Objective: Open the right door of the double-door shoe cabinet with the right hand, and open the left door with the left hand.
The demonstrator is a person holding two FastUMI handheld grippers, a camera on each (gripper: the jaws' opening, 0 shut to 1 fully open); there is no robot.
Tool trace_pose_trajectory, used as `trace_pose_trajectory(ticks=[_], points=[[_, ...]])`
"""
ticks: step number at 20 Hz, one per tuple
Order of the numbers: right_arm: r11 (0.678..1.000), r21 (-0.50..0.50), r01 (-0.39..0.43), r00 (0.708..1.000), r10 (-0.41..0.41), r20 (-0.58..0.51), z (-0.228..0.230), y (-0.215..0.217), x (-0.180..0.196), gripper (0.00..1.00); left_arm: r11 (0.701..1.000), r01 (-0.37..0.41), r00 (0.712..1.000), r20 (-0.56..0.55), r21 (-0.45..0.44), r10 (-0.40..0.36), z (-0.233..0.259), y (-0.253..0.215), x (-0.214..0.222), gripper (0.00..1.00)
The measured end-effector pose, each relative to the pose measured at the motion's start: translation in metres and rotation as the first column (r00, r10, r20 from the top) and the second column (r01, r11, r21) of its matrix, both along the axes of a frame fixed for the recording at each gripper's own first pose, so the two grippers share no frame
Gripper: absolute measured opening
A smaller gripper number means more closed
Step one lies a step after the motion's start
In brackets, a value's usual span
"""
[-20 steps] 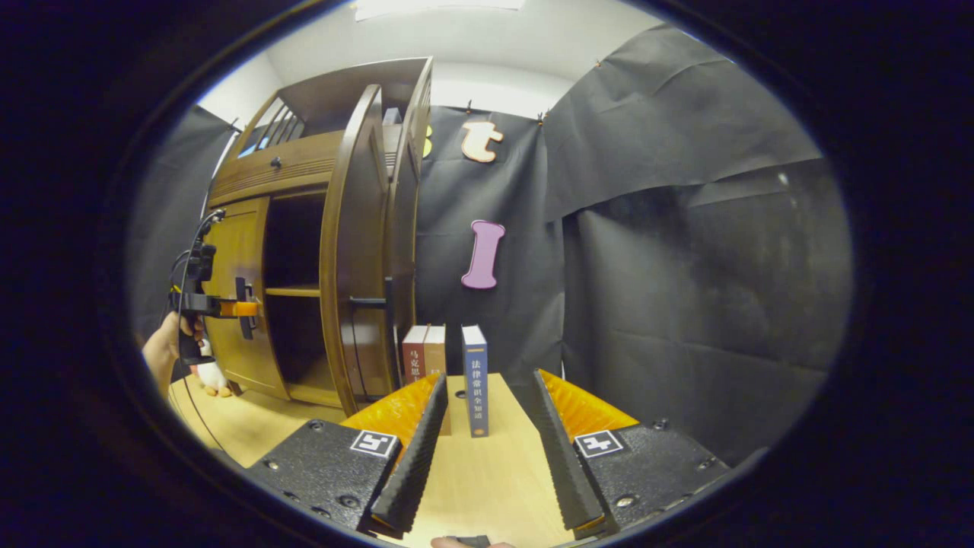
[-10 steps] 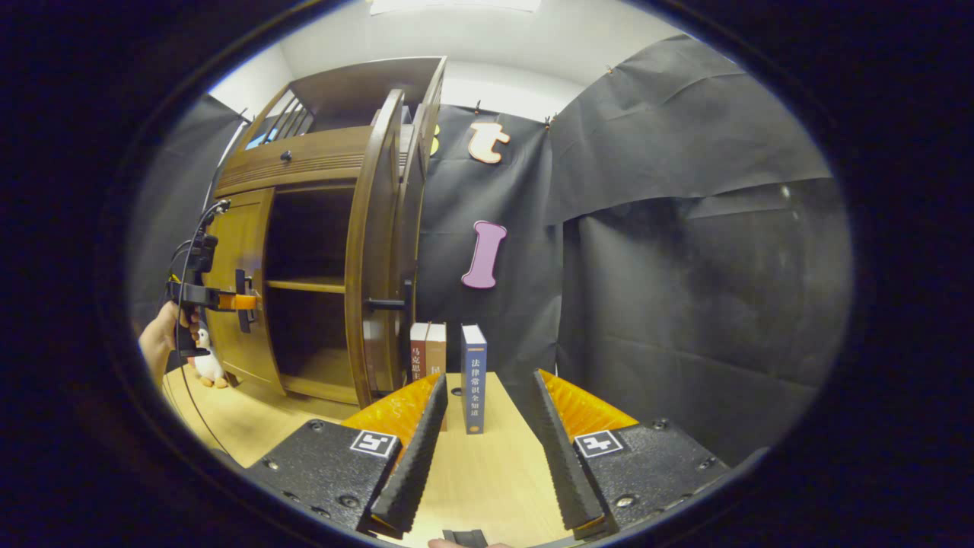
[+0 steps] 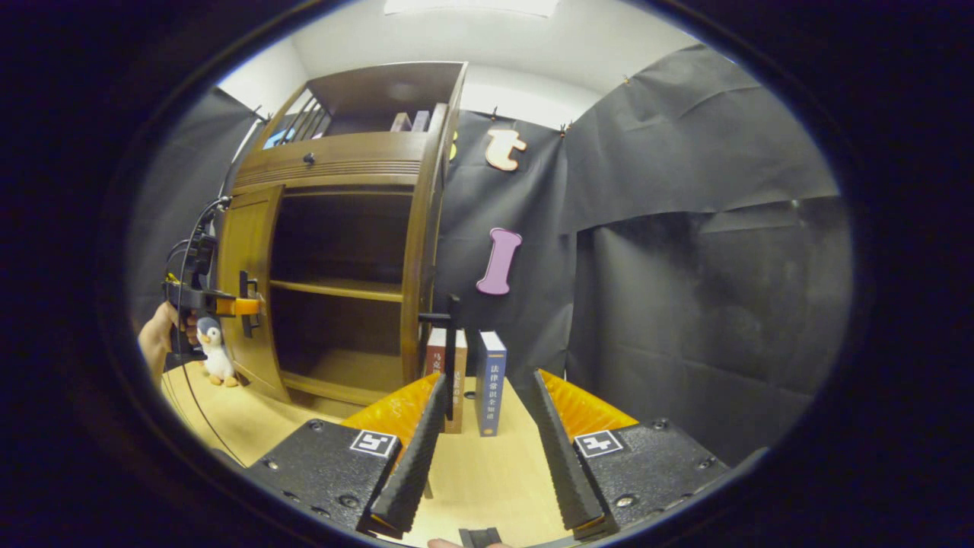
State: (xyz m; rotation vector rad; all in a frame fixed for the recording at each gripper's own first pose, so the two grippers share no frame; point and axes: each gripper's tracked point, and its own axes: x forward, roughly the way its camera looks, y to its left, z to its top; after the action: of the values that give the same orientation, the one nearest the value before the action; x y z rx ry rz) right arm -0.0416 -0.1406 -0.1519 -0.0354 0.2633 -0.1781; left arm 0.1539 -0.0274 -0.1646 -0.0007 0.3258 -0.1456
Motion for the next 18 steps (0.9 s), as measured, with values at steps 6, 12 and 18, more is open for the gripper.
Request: trace_pose_trajectory(ticks=[6,12,18], points=[[0.999,-0.025,-0.042,0.999,0.042,0.02,0.013,0.031,-0.003,0.71,1.0,0.013,1.0,0.016,0.011,-0.013,0.005,0.01,-0.024,0.24],[0.997,-0.026,-0.074,0.997,0.075,0.021,0.014,0.051,-0.007,0.75,1.0,0.016,0.999,0.037,0.008,-0.016,0.013,0.027,-0.058,0.17],[0.993,-0.028,-0.113,0.993,0.114,0.022,0.016,0.073,-0.005,0.75,1.0,-0.011,0.999,0.036,0.007,0.011,0.018,0.048,-0.085,0.17]])
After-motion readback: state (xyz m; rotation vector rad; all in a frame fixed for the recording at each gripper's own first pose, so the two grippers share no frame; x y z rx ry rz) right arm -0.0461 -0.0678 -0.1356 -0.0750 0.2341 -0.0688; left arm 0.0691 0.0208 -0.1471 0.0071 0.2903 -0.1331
